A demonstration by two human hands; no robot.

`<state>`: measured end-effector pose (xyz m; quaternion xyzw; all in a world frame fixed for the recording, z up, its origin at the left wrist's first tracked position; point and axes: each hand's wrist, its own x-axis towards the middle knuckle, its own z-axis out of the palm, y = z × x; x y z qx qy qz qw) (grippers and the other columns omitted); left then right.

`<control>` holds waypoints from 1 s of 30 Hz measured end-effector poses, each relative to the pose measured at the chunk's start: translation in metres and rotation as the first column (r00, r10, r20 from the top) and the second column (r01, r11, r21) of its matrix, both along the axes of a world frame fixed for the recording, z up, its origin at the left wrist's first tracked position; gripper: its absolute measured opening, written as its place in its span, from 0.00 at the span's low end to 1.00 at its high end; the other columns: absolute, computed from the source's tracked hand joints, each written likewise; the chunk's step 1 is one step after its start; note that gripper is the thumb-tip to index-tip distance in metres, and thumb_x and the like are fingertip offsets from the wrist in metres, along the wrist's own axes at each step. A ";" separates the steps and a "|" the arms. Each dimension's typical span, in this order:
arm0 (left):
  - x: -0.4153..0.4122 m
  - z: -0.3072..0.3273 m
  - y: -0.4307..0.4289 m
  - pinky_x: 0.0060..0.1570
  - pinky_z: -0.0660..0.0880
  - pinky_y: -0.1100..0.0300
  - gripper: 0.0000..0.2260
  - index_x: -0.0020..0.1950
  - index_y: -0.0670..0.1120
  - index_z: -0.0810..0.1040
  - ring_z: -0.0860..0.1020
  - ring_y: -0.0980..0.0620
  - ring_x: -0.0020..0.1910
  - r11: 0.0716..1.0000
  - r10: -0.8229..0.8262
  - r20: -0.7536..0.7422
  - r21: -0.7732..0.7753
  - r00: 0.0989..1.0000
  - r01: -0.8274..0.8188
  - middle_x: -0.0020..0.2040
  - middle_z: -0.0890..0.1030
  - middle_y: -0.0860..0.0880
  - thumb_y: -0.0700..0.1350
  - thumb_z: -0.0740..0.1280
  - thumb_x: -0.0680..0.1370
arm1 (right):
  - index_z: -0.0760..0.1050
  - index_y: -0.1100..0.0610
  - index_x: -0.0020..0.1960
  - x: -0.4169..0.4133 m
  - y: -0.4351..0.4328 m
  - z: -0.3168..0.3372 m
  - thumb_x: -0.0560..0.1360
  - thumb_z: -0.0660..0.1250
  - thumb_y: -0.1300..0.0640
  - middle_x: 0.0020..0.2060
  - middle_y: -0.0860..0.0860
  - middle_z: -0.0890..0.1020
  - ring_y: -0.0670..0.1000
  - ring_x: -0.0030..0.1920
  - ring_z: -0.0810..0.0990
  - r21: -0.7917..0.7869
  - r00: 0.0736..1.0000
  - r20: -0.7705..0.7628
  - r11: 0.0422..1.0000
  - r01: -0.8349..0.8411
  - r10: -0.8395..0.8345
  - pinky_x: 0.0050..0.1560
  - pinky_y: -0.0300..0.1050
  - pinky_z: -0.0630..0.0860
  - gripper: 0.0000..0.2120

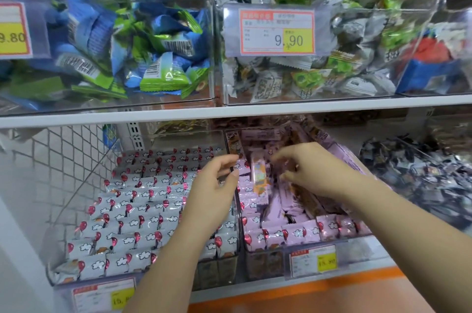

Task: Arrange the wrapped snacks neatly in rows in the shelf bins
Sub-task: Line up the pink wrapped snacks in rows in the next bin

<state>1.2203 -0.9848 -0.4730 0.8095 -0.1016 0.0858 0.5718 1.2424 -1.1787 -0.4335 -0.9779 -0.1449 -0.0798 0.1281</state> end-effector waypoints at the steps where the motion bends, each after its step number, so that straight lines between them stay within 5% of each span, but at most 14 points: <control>1: 0.000 -0.001 -0.001 0.48 0.68 0.75 0.12 0.59 0.58 0.73 0.71 0.70 0.54 1.000 0.001 0.008 0.013 1.000 -0.001 0.55 0.75 0.64 0.42 0.62 0.80 | 0.75 0.49 0.64 0.000 -0.001 -0.002 0.72 0.69 0.58 0.57 0.50 0.80 0.51 0.57 0.77 -0.031 0.998 -0.056 0.999 -0.020 0.019 0.55 0.40 0.70 0.21; 6: 0.000 -0.001 -0.003 0.49 0.67 0.75 0.12 0.57 0.59 0.73 0.71 0.71 0.53 1.000 0.000 0.020 0.031 1.000 0.000 0.53 0.74 0.67 0.42 0.62 0.80 | 0.65 0.53 0.71 0.013 0.010 -0.015 0.72 0.70 0.52 0.66 0.52 0.74 0.53 0.65 0.73 0.067 0.996 -0.089 0.998 -0.010 0.016 0.63 0.46 0.71 0.29; 12: 0.004 -0.004 0.000 0.49 0.68 0.77 0.12 0.58 0.58 0.74 0.73 0.69 0.54 1.000 -0.001 0.012 -0.001 1.000 0.001 0.54 0.76 0.64 0.42 0.62 0.80 | 0.64 0.55 0.69 0.033 0.030 -0.032 0.72 0.69 0.48 0.58 0.56 0.78 0.58 0.58 0.76 0.085 0.986 -0.155 0.994 0.067 -0.054 0.58 0.54 0.73 0.29; 17: 0.006 -0.005 0.001 0.47 0.68 0.77 0.12 0.57 0.59 0.74 0.73 0.71 0.53 0.999 -0.005 0.002 -0.032 1.000 0.005 0.54 0.77 0.64 0.42 0.62 0.80 | 0.62 0.53 0.72 0.037 0.033 -0.034 0.70 0.73 0.49 0.62 0.55 0.76 0.58 0.61 0.74 0.189 0.984 -0.136 0.972 0.137 -0.112 0.60 0.53 0.72 0.35; 22: 0.005 -0.003 0.001 0.49 0.68 0.75 0.12 0.58 0.58 0.74 0.73 0.69 0.54 1.000 -0.008 0.006 -0.025 1.000 0.008 0.54 0.77 0.63 0.42 0.62 0.80 | 0.72 0.61 0.54 0.024 0.025 -0.019 0.70 0.73 0.51 0.40 0.54 0.78 0.52 0.40 0.75 0.321 0.991 -0.095 0.939 0.119 -0.093 0.36 0.42 0.69 0.20; 27: 0.003 -0.002 0.004 0.48 0.68 0.75 0.12 0.58 0.58 0.74 0.73 0.71 0.53 1.000 -0.008 0.011 0.008 1.000 0.008 0.55 0.77 0.63 0.42 0.62 0.80 | 0.71 0.53 0.66 0.006 0.010 0.000 0.71 0.72 0.55 0.42 0.54 0.82 0.50 0.41 0.78 0.415 0.978 0.139 0.906 0.083 -0.154 0.40 0.40 0.68 0.24; 30: 0.002 0.000 0.002 0.47 0.67 0.75 0.12 0.58 0.59 0.73 0.72 0.71 0.53 0.998 -0.005 0.027 0.067 1.000 0.003 0.56 0.76 0.63 0.43 0.63 0.80 | 0.71 0.52 0.66 -0.006 0.007 0.008 0.72 0.71 0.54 0.40 0.52 0.82 0.47 0.39 0.77 0.430 0.980 0.138 0.900 0.069 -0.141 0.34 0.36 0.65 0.23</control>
